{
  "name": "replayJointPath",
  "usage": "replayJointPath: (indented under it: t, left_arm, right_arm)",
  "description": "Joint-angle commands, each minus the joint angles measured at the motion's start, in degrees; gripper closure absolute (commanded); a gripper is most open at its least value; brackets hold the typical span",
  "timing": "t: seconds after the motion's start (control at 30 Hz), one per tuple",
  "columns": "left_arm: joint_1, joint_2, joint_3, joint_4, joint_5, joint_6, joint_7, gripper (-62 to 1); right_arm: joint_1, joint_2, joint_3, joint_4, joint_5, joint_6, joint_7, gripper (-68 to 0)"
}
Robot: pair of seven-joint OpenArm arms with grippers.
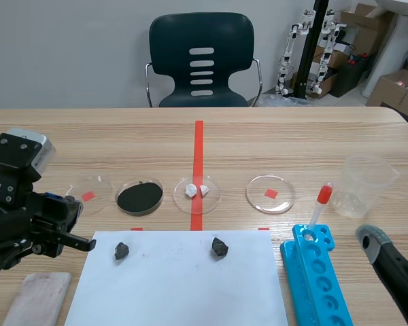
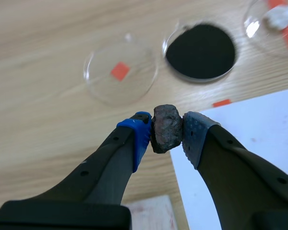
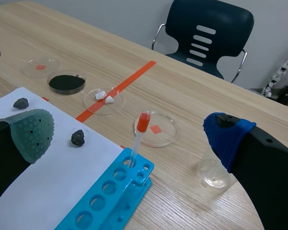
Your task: Rub the mineral on the streak plate
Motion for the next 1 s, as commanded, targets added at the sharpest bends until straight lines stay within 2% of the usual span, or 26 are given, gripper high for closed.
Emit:
replayJointPath:
  t: [0.0, 0.2, 0.3, 0.5, 0.7, 0.97]
  left_arm:
    - [1.09, -1.16, -0.09, 2.45, 0.02, -1.92, -3.5, -14.5]
    - [6.95, -3.98, -0.09, 8.22, 0.04, -10.21, -16.15, -14.5]
    - [9.94, -5.05, -0.09, 10.86, 0.35, -12.59, -20.55, -14.5]
    - [15.32, -6.1, -0.09, 14.78, 0.52, -12.98, -24.28, -14.5]
    - [19.06, -6.05, -0.09, 15.82, 3.04, -13.73, -27.93, -14.5]
    - [19.32, -6.05, -0.09, 15.8, 3.15, -13.73, -27.98, -14.5]
  right_arm:
    - [0.35, 0.61, 0.17, 0.81, 0.61, -0.04, 0.68, -67.9]
    - [0.35, 0.61, 0.17, 0.81, 0.61, -0.04, 0.68, -67.9]
    - [0.35, 0.61, 0.17, 0.81, 0.61, -0.04, 0.68, -67.9]
    - [0.35, 0.61, 0.17, 0.81, 0.61, -0.04, 0.68, -67.9]
    - [0.35, 0.61, 0.17, 0.81, 0.61, -0.04, 0.68, -67.9]
    - [0.35, 0.61, 0.17, 0.81, 0.61, -0.04, 0.68, -67.9]
